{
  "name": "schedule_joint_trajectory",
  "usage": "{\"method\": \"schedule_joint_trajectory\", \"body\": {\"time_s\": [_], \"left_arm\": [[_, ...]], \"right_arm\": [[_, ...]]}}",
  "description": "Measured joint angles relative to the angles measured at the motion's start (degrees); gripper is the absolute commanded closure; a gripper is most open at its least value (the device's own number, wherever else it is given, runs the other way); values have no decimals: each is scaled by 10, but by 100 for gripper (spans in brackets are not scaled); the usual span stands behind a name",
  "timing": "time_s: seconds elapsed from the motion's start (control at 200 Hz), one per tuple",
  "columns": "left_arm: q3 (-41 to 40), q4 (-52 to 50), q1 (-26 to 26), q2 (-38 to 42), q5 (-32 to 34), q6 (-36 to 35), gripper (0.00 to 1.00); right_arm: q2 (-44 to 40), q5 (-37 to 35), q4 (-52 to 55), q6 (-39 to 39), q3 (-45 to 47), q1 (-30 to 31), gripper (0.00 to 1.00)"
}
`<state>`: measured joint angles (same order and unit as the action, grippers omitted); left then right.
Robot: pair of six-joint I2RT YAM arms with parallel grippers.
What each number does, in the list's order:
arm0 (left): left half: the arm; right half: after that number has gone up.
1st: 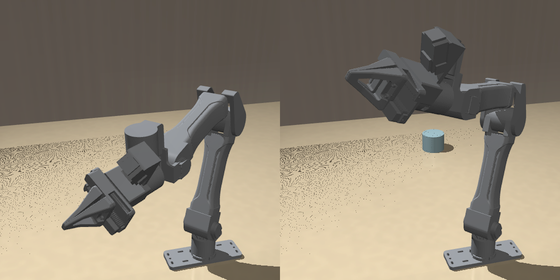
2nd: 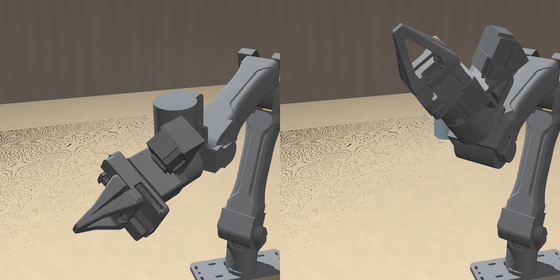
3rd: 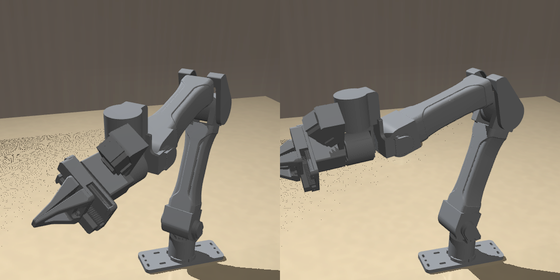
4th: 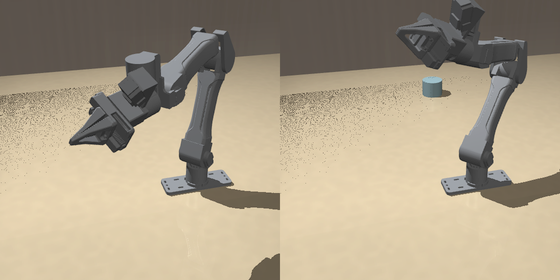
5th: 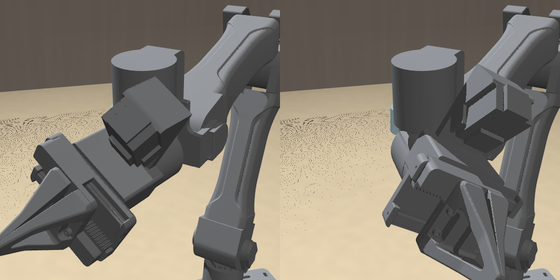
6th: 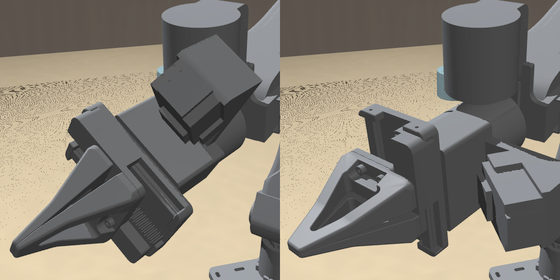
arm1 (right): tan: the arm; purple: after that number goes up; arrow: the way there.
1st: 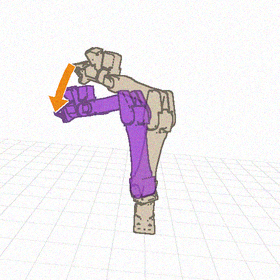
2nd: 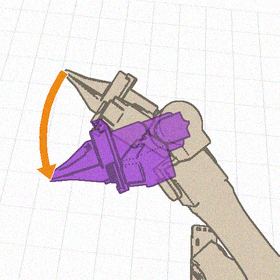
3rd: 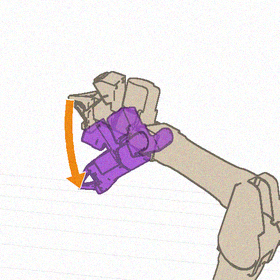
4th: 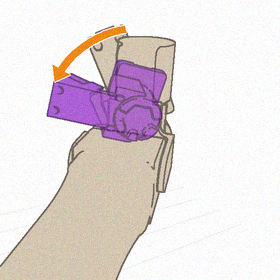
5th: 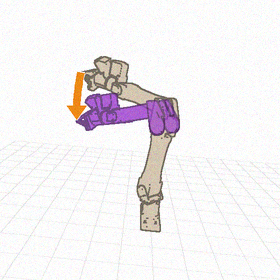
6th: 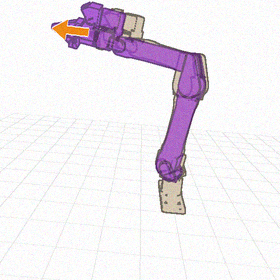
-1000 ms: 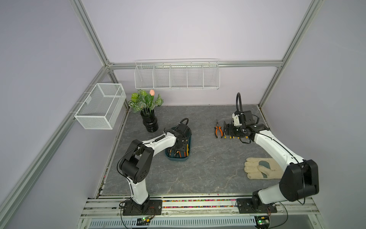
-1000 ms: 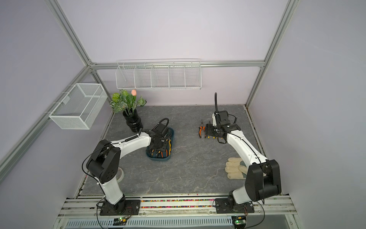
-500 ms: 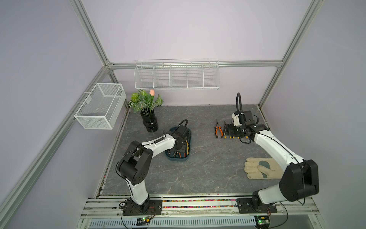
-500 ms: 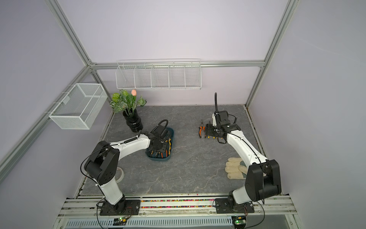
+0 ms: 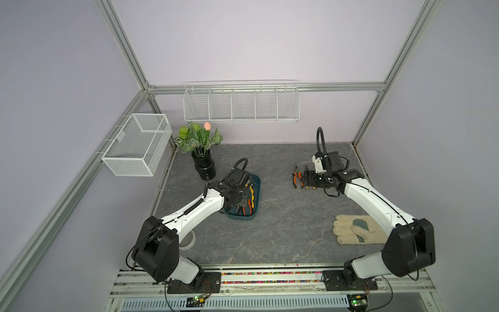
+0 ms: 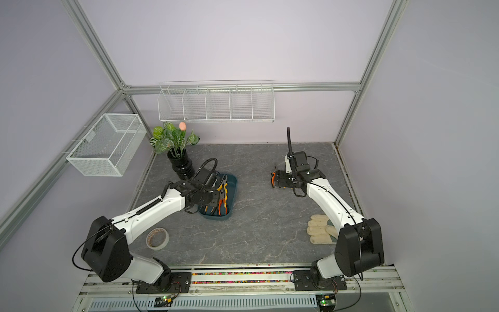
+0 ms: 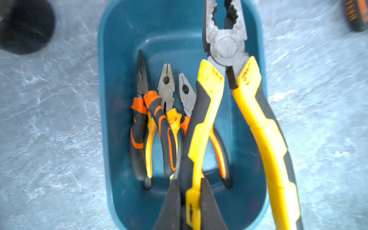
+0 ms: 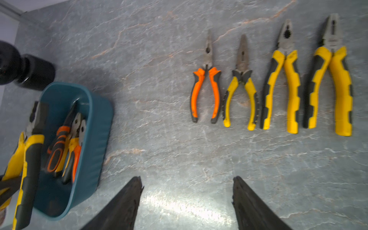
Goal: Take the pliers out of the storage box
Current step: Pick up the pliers from the storage box.
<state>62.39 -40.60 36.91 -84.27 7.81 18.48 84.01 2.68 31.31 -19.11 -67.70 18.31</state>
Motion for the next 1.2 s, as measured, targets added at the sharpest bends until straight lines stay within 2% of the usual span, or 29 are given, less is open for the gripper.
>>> {"method": "schedule_joint_trajectory", "body": {"time_s": [0.13,0.28,0.39,0.535,0.58,0.76,0.915,1.055,1.199], "left_arm": [[0,1,24,10,30,-1,100],[-12,18,98,14,89,-1,100],[-17,33,138,12,112,-1,100],[-17,46,150,3,142,-1,100],[-17,47,153,2,153,0,100],[-17,47,165,-6,184,-1,100],[-17,48,168,-16,189,-1,100],[-17,53,168,-18,190,-1,100],[-16,54,168,-18,192,-1,100]], "right_arm": [[11,23,12,-11,-28,24,20],[63,67,15,-40,-94,66,18],[117,101,20,-76,-140,89,11],[175,104,31,-115,-189,105,0],[184,101,35,-126,-194,108,10],[195,75,42,-162,-204,130,11],[195,55,30,-163,-207,155,11],[205,42,31,-164,-231,158,0],[251,49,32,-175,-290,158,18]]}}
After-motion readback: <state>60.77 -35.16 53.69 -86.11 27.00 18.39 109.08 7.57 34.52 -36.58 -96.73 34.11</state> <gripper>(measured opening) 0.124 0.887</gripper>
